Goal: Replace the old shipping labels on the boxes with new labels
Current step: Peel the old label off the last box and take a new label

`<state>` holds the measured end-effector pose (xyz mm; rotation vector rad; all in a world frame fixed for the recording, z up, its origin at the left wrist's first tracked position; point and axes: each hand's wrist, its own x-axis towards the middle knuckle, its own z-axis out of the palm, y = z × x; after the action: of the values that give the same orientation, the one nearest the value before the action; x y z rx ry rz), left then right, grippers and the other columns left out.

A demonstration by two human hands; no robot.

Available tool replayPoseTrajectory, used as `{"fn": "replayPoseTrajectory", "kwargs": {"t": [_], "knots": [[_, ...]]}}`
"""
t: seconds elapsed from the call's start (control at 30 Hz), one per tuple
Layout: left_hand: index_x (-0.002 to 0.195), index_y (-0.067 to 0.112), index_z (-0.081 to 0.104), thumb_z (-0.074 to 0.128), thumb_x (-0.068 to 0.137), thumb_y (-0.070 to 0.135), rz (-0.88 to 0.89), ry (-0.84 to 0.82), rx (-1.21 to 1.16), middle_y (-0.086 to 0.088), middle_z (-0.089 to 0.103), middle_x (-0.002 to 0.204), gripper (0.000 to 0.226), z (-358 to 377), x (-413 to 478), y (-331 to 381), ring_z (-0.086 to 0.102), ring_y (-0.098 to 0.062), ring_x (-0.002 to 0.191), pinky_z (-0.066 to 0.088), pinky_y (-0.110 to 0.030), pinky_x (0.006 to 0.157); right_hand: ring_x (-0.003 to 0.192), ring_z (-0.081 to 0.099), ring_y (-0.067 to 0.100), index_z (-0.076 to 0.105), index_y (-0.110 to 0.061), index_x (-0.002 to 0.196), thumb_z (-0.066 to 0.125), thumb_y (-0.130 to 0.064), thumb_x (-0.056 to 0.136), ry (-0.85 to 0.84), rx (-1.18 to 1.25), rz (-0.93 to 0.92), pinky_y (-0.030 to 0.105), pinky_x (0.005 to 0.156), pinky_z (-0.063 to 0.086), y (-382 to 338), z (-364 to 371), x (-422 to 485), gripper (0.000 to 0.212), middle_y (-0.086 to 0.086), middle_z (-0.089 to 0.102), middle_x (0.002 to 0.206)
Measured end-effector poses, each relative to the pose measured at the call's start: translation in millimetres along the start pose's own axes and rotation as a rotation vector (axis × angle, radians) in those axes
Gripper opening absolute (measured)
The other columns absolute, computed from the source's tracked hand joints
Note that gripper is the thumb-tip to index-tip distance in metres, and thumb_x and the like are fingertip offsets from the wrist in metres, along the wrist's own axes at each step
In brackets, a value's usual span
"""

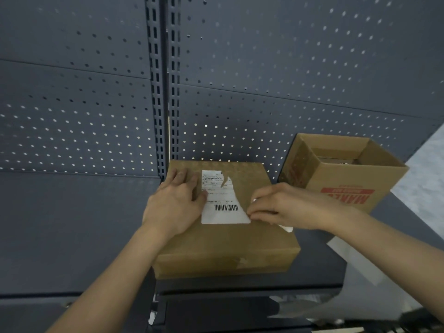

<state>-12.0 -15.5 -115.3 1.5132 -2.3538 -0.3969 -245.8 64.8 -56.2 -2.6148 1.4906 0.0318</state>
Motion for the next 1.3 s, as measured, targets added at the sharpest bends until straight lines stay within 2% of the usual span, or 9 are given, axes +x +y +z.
{"fn": "replayPoseTrajectory", "kwargs": {"t": [0.13, 0.33, 0.43, 0.57, 0.83, 0.9, 1.0, 1.17, 1.3], "knots": [[0.151, 0.027, 0.035, 0.036, 0.101, 0.050, -0.003, 0.003, -0.007, 0.006, 0.019, 0.163, 0.056, 0, 1, 0, 0.002, -0.013, 0.152, 0.032, -0.047, 0.112, 0.085, 0.058, 0.004, 0.070, -0.023, 0.113, 0.051, -0.033, 0.101, -0.059, -0.047, -0.067, 0.027, 0.076, 0.051, 2, 0, 1, 0.024, -0.012, 0.058, 0.107], [0.153, 0.029, 0.031, 0.036, 0.101, 0.050, -0.008, -0.006, -0.011, 0.005, 0.016, 0.164, 0.057, 1, 1, -2, 0.002, -0.015, 0.152, 0.030, -0.047, 0.113, 0.061, 0.052, 0.013, 0.063, -0.017, 0.099, 0.041, -0.028, 0.102, 0.020, -0.298, -0.197, 0.034, 0.049, 0.049, 2, 9, 0, 0.025, -0.004, 0.056, 0.099], [0.153, 0.028, 0.032, 0.036, 0.101, 0.050, -0.006, -0.010, -0.007, 0.005, 0.015, 0.164, 0.057, 1, 2, -3, 0.002, -0.015, 0.152, 0.031, -0.048, 0.113, 0.055, 0.049, 0.015, 0.058, -0.015, 0.097, 0.030, -0.031, 0.103, 0.059, -0.311, -0.182, 0.034, 0.047, 0.048, -1, 14, 0, 0.033, -0.001, 0.053, 0.097], [0.152, 0.028, 0.035, 0.037, 0.100, 0.050, -0.005, -0.001, -0.002, 0.005, 0.018, 0.164, 0.056, 1, 2, -1, 0.003, -0.016, 0.152, 0.032, -0.048, 0.112, 0.056, 0.052, 0.014, 0.053, -0.017, 0.099, 0.027, -0.036, 0.101, 0.078, -0.243, -0.087, 0.031, 0.054, 0.051, -4, 21, 3, 0.032, -0.003, 0.050, 0.100], [0.151, 0.029, 0.036, 0.037, 0.100, 0.050, -0.007, -0.005, -0.011, 0.005, 0.019, 0.163, 0.055, 1, 2, -3, 0.002, -0.015, 0.152, 0.034, -0.049, 0.111, 0.089, 0.053, 0.001, 0.056, -0.025, 0.110, 0.040, -0.039, 0.101, 0.096, 0.071, 0.066, 0.018, 0.079, 0.042, -2, 20, 2, 0.023, -0.019, 0.048, 0.105], [0.151, 0.029, 0.035, 0.037, 0.100, 0.051, -0.010, -0.011, -0.011, 0.005, 0.017, 0.164, 0.055, 1, 2, -3, 0.001, -0.015, 0.152, 0.033, -0.049, 0.111, 0.102, 0.052, -0.002, 0.056, -0.031, 0.120, 0.042, -0.048, 0.098, 0.075, 0.163, 0.100, 0.018, 0.087, 0.043, 3, 17, -3, 0.031, -0.022, 0.049, 0.112], [0.152, 0.029, 0.034, 0.036, 0.100, 0.052, -0.013, -0.008, -0.009, 0.005, 0.017, 0.164, 0.056, 2, 3, -3, 0.001, -0.015, 0.152, 0.033, -0.050, 0.111, 0.106, 0.048, -0.011, 0.057, -0.032, 0.130, 0.053, -0.052, 0.092, 0.049, 0.238, 0.098, 0.009, 0.084, 0.039, 6, 17, -5, 0.043, -0.025, 0.048, 0.120], [0.152, 0.030, 0.034, 0.037, 0.100, 0.051, -0.016, -0.008, -0.012, 0.006, 0.019, 0.163, 0.056, 1, 2, -2, 0.002, -0.015, 0.152, 0.034, -0.048, 0.111, 0.099, 0.059, 0.004, 0.071, -0.021, 0.106, 0.063, -0.029, 0.094, 0.147, 0.263, 0.019, 0.028, 0.089, 0.049, 2, 23, 3, 0.016, -0.015, 0.058, 0.106], [0.152, 0.030, 0.033, 0.036, 0.100, 0.051, -0.015, -0.003, -0.015, 0.007, 0.018, 0.163, 0.056, 2, 2, -2, 0.003, -0.015, 0.152, 0.033, -0.049, 0.111, 0.098, 0.057, 0.003, 0.065, -0.025, 0.100, 0.057, -0.029, 0.098, 0.155, 0.210, 0.040, 0.029, 0.087, 0.048, -1, 24, 4, 0.009, -0.017, 0.056, 0.104]]}}
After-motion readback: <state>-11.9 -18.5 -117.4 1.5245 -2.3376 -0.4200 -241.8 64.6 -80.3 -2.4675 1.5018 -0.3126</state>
